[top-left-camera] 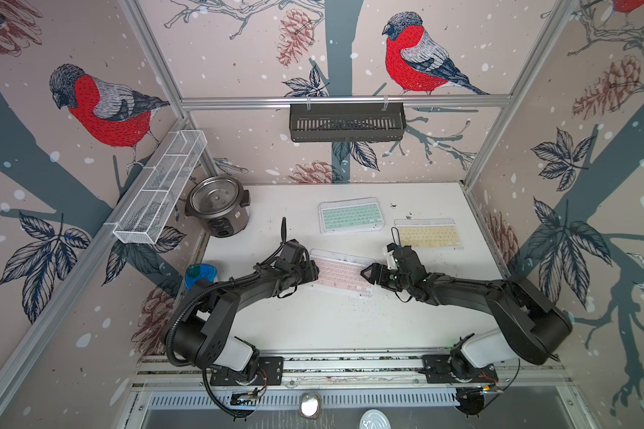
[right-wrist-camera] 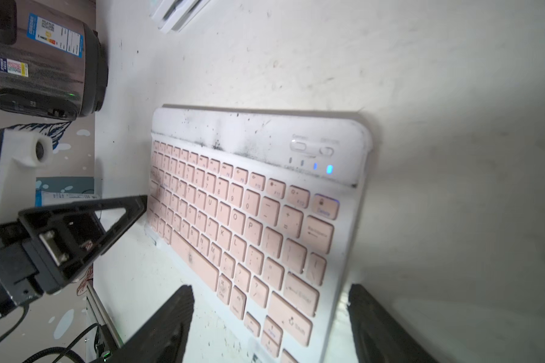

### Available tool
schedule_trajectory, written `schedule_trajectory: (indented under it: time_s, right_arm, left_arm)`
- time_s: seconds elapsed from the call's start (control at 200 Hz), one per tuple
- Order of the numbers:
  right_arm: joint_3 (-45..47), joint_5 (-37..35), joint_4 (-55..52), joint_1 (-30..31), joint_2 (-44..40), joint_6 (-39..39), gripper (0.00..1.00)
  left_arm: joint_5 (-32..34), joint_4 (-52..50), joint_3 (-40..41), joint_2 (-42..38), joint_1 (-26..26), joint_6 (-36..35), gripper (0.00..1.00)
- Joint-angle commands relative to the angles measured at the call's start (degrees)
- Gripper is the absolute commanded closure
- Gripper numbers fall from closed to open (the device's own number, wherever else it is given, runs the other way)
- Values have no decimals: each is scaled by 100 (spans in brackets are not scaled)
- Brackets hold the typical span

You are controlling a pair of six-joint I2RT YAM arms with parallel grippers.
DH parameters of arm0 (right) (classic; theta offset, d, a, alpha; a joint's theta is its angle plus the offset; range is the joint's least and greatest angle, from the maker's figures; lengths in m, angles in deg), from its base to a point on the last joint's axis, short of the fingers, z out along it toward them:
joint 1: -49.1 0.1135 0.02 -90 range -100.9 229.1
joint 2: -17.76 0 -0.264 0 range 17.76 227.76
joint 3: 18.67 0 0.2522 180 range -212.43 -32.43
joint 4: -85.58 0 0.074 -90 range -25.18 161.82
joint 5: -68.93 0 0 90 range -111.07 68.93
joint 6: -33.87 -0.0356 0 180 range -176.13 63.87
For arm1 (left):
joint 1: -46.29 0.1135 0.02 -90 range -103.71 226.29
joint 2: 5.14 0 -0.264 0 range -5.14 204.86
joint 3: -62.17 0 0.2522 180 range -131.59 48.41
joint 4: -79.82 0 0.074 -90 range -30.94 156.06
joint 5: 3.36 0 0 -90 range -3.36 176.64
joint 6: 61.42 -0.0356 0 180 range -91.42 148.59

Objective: Stack the numeric keypads
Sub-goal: Move the numeric keypad to the center of the board.

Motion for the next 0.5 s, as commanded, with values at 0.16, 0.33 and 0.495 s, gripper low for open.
schedule_trajectory:
  time_s: [0.16, 0.33, 0.495]
  right_arm:
    - [-197, -119, -615, -106, -193, 568, 21]
    - [-84, -235, -632, 181, -141, 384, 21]
    - [49, -390, -543, 338, -162, 189, 21]
  left_arm:
    - [70, -326, -148, -10, -11, 48, 34]
    - [159, -230, -340, 263, -11, -87, 34]
    - [221, -292, -508, 374, -11, -246, 34]
